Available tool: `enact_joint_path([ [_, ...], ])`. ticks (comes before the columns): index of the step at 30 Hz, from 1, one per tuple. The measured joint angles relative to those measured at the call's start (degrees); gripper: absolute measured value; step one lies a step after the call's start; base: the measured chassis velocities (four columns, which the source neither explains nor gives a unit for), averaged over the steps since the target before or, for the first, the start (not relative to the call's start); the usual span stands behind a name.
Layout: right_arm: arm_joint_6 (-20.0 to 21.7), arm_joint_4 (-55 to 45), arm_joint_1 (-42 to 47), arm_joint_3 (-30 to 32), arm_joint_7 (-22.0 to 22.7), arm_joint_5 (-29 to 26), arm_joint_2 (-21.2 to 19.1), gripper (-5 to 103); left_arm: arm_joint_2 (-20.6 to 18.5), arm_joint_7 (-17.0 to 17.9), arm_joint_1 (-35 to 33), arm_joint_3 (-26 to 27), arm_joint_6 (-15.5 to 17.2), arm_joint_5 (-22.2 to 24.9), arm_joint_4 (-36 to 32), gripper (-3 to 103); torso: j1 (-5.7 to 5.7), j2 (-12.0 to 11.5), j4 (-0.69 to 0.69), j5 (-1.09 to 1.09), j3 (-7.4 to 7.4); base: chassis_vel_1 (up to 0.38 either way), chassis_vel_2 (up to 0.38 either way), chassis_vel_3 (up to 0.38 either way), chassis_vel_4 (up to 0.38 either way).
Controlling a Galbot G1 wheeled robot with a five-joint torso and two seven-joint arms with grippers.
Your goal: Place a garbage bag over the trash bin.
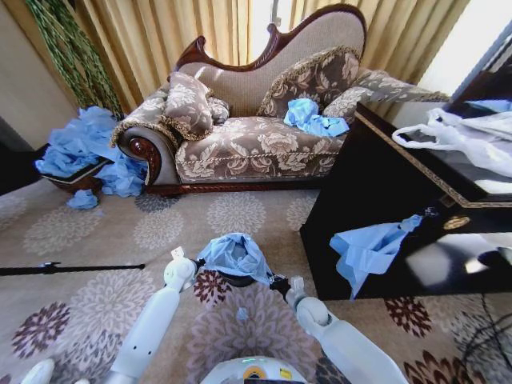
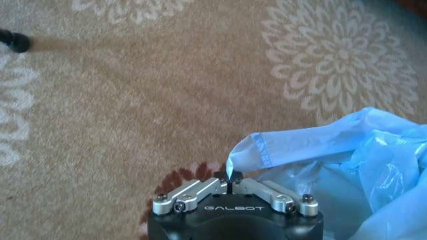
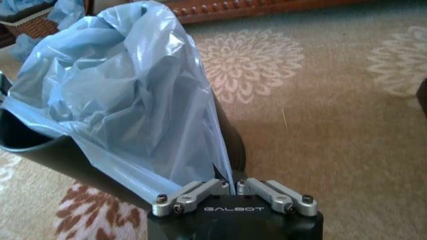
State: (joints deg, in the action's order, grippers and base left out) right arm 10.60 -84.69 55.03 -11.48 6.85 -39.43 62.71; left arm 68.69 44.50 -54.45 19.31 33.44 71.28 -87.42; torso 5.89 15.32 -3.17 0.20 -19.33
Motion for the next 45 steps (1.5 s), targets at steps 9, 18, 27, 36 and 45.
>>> enact_joint_path([
  [9, 0.0, -2.9, -1.0, -1.0, 0.9, -0.3, -0.5, 0, -0.4, -0.6, 1.6, -0.7, -0.5, -0.2, -1.6, 0, 0.00, 0.0, 0.01, 0.00, -0.01, 0.000, 0.000, 0.000, 0.000],
  [18, 0.7, -3.9, -0.6, -1.8, 1.4, -0.5, -0.6, 0, -0.7, 0.8, -0.3, -0.9, 0.6, 0.5, -6.5, 0, 0.00, 0.0, 0.01, 0.00, -0.01, 0.000, 0.000, 0.000, 0.000],
  [27, -1.5, 7.3, -1.2, -0.3, -2.3, 4.9, 4.2, 0, 1.4, -1.5, -0.1, -1.3, 0.3, -3.4, 1.4, 0, 0.00, 0.0, 0.00, 0.00, 0.00, 0.000, 0.000, 0.000, 0.000],
  [36, -3.3, 11.4, -2.8, 1.1, -3.5, 7.4, 7.2, 0, 2.3, -5.6, 1.8, -1.6, -1.4, -9.5, 9.4, 0, 0.00, 0.0, 0.01, 0.00, 0.00, 0.000, 0.000, 0.000, 0.000],
  [45, -8.7, 20.5, -6.1, 3.8, -5.9, 11.1, 11.7, 0, 3.1, -9.0, 4.2, -2.3, -2.1, -11.7, 13.0, 0, 0.00, 0.0, 0.01, 0.00, 0.00, 0.000, 0.000, 0.000, 0.000],
])
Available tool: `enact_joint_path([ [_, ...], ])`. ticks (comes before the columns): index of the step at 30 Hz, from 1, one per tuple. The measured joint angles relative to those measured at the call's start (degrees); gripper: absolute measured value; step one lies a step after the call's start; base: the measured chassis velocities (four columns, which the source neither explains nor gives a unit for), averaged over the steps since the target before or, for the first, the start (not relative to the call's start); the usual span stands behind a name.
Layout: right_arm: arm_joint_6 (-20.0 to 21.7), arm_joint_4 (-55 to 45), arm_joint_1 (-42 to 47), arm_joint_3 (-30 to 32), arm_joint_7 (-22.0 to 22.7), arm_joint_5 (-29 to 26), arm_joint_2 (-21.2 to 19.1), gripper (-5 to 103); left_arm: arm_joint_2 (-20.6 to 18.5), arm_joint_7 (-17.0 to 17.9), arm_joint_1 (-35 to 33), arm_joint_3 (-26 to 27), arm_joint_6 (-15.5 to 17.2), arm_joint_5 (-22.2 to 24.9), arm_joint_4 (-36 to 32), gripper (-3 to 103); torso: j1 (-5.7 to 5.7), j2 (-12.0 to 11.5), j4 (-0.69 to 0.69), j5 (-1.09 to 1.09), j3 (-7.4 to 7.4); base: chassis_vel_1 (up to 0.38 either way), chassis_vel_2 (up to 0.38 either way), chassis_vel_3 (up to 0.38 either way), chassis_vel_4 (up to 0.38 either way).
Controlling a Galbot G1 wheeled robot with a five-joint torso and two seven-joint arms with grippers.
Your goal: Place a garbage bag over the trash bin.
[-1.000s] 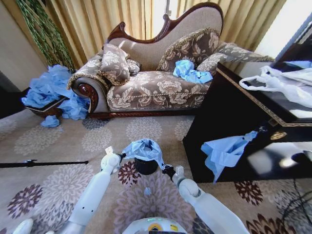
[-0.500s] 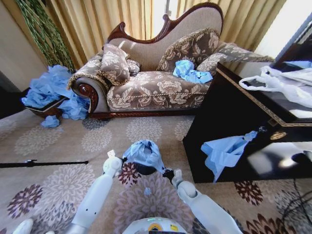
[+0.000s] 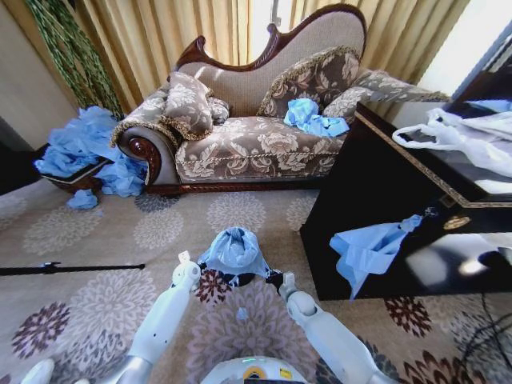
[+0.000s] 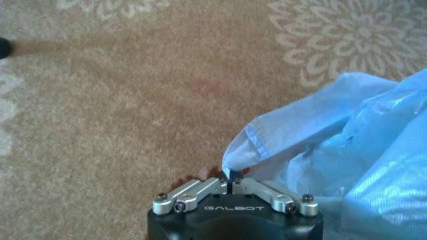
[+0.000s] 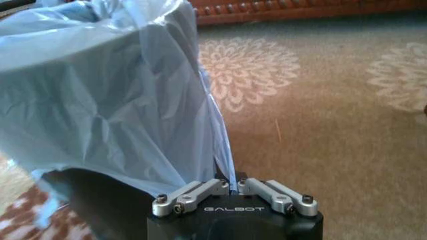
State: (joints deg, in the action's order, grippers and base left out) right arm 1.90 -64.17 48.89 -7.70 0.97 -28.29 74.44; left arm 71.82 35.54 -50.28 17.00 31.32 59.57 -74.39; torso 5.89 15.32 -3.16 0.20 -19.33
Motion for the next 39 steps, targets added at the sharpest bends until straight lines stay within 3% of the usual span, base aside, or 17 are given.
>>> enact_joint_path([
  [17, -4.8, 11.8, -1.7, 5.4, -3.1, 6.4, 5.9, 0, 2.2, -4.9, 1.3, -0.4, -0.4, -3.9, 9.3, 0, 0.00, 0.0, -0.01, -0.01, 0.00, 0.000, 0.000, 0.000, 0.000],
  [28, -4.5, 9.6, -1.5, 4.5, -1.3, 7.0, 4.7, 0, 1.8, -4.8, 0.9, -0.4, 0.1, -3.9, 7.7, 0, 0.00, 0.0, 0.00, 0.00, 0.00, 0.000, 0.000, 0.000, 0.000],
  [32, -3.5, 3.8, 0.6, 3.0, 0.2, 6.3, 1.8, -1, 0.8, -6.3, -0.8, -0.1, -1.3, -3.9, 3.0, 0, 0.00, 0.0, -0.01, 0.00, 0.00, 0.000, 0.000, 0.000, 0.000],
  [35, -2.5, -1.4, 3.2, 1.8, 1.6, 4.8, -0.9, 5, -0.3, -9.6, -3.3, 0.3, -1.9, -5.7, -2.3, 16, -0.01, 0.0, -0.02, 0.00, 0.00, 0.000, 0.000, 0.000, 0.000],
  [36, -2.5, -1.4, 3.2, 1.8, 1.6, 4.8, -0.9, 5, -0.3, -9.6, -3.3, 0.3, -1.9, -5.7, -2.3, 16, -0.01, 0.0, -0.02, 0.00, 0.00, 0.000, 0.000, 0.000, 0.000],
  [39, -2.1, -5.2, 5.4, 1.5, 2.7, 4.0, -2.9, 12, -1.0, -10.8, -5.9, 0.8, -1.3, -7.4, -6.7, 32, -0.01, 0.0, -0.02, 0.00, 0.00, 0.000, 0.000, 0.000, 0.000],
])
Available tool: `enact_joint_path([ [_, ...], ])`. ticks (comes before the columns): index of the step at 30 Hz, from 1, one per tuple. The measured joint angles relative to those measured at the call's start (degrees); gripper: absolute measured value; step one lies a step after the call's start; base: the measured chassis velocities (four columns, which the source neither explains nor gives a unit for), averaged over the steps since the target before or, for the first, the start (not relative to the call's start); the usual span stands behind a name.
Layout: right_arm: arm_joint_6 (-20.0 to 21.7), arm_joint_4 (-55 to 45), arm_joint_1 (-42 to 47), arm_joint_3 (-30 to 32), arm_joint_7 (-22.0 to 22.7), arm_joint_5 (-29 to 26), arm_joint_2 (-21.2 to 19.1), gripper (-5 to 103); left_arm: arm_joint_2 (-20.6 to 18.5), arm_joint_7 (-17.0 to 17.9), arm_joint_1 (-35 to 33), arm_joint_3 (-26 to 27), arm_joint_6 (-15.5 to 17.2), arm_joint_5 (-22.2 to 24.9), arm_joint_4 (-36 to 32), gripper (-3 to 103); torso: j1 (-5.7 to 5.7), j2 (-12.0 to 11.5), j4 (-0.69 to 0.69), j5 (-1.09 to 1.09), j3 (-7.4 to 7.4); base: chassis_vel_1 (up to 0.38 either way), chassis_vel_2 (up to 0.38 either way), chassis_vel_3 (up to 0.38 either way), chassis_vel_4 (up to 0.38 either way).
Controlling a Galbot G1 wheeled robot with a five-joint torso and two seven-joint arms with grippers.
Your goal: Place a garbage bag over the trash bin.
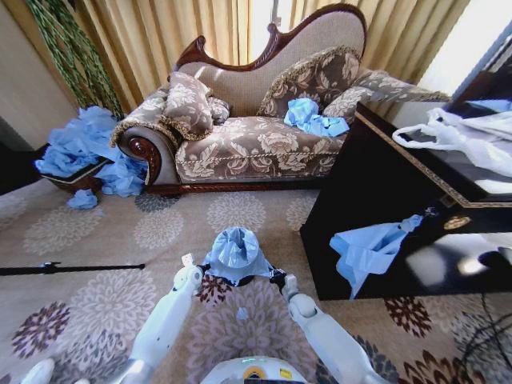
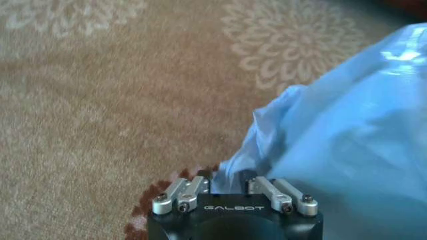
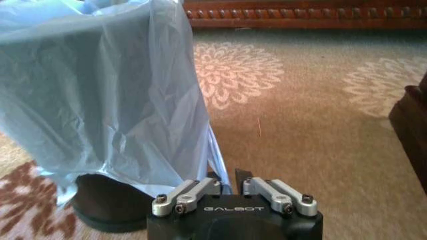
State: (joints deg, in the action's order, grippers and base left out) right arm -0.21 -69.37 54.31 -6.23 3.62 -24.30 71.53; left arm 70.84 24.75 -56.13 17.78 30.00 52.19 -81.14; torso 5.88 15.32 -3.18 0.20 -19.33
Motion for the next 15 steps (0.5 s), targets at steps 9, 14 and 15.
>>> enact_joint_path([
  [9, -2.6, -4.1, 3.6, 0.8, -0.8, -0.7, -1.6, 48, -0.8, 0.9, -4.7, 1.6, 0.2, -1.5, -5.3, 64, 0.00, 0.0, 0.01, 0.00, 0.00, 0.000, 0.000, 0.000, 0.000],
  [14, -4.7, -4.0, 4.8, 1.7, -2.3, 0.7, -2.3, 65, -0.9, 1.2, -7.1, 2.3, 0.2, -1.4, -7.4, 81, 0.00, 0.0, 0.01, 0.00, 0.00, 0.000, 0.000, 0.000, 0.000],
  [15, -5.4, -4.0, 5.1, 2.0, -3.1, 1.0, -2.5, 65, -1.0, 1.2, -7.7, 2.5, 0.2, -1.4, -7.9, 81, 0.00, 0.0, 0.01, 0.00, 0.00, 0.000, 0.000, 0.000, 0.000],
])
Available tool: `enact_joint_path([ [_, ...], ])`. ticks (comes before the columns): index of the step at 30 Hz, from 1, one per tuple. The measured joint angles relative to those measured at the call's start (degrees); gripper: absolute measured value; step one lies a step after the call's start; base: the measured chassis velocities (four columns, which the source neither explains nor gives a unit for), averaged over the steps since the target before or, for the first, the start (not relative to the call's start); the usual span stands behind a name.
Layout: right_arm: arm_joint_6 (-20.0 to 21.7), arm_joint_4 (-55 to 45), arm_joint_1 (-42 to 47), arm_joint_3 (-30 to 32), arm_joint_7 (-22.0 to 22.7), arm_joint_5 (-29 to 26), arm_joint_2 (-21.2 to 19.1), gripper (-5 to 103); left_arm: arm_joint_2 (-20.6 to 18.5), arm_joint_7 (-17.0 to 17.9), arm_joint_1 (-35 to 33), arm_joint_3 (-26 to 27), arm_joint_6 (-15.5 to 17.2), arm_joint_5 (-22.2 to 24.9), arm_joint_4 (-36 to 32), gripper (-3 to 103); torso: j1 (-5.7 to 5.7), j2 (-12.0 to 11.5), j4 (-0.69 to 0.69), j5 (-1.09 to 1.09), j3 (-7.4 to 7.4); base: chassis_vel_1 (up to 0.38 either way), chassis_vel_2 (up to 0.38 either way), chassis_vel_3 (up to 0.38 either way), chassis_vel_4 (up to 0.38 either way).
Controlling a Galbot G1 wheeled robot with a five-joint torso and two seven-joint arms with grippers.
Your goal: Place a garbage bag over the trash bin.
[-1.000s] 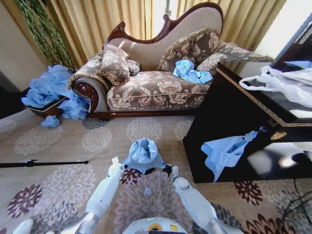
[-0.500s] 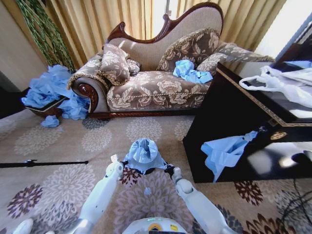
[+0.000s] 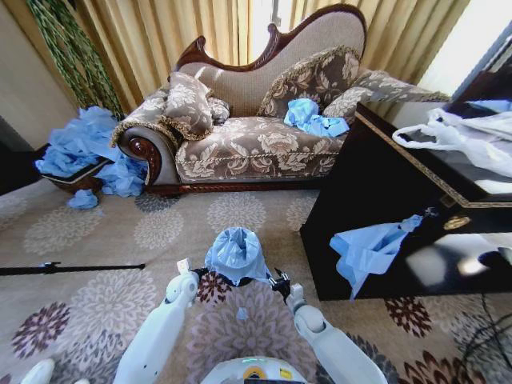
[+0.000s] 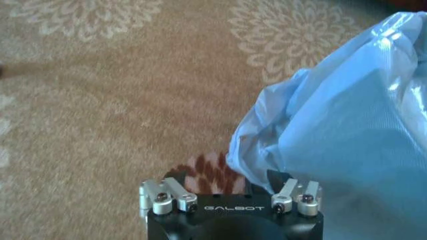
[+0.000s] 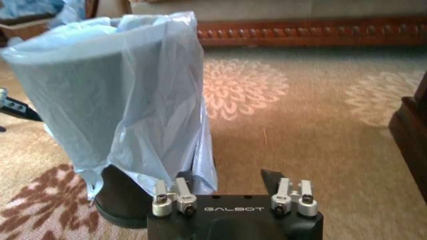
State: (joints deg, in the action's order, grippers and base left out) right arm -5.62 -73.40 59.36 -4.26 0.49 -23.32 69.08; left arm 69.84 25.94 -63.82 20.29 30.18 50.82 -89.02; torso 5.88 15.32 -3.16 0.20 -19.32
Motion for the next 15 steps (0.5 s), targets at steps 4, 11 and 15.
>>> enact_joint_path([
  [4, -2.9, 0.1, 0.5, 0.8, -3.5, -0.9, -0.3, 81, -0.2, -0.6, -1.5, 0.9, -0.1, 0.3, -2.5, 96, 0.00, 0.0, 0.00, 0.00, 0.00, 0.000, 0.000, 0.000, 0.000],
  [11, -3.9, -2.9, 2.5, 1.3, -4.0, -2.0, -2.1, 100, -1.3, -0.5, -3.7, 2.0, 1.6, 1.9, -10.0, 100, 0.00, 0.0, 0.00, 0.00, 0.00, 0.000, 0.000, 0.000, 0.000],
  [15, -3.9, -5.8, 4.9, 2.1, -3.6, -2.0, -3.9, 100, -1.9, 0.2, -5.2, 2.5, 2.0, 2.3, -14.6, 100, 0.01, 0.0, 0.00, 0.00, 0.00, 0.000, 0.000, 0.000, 0.000],
])
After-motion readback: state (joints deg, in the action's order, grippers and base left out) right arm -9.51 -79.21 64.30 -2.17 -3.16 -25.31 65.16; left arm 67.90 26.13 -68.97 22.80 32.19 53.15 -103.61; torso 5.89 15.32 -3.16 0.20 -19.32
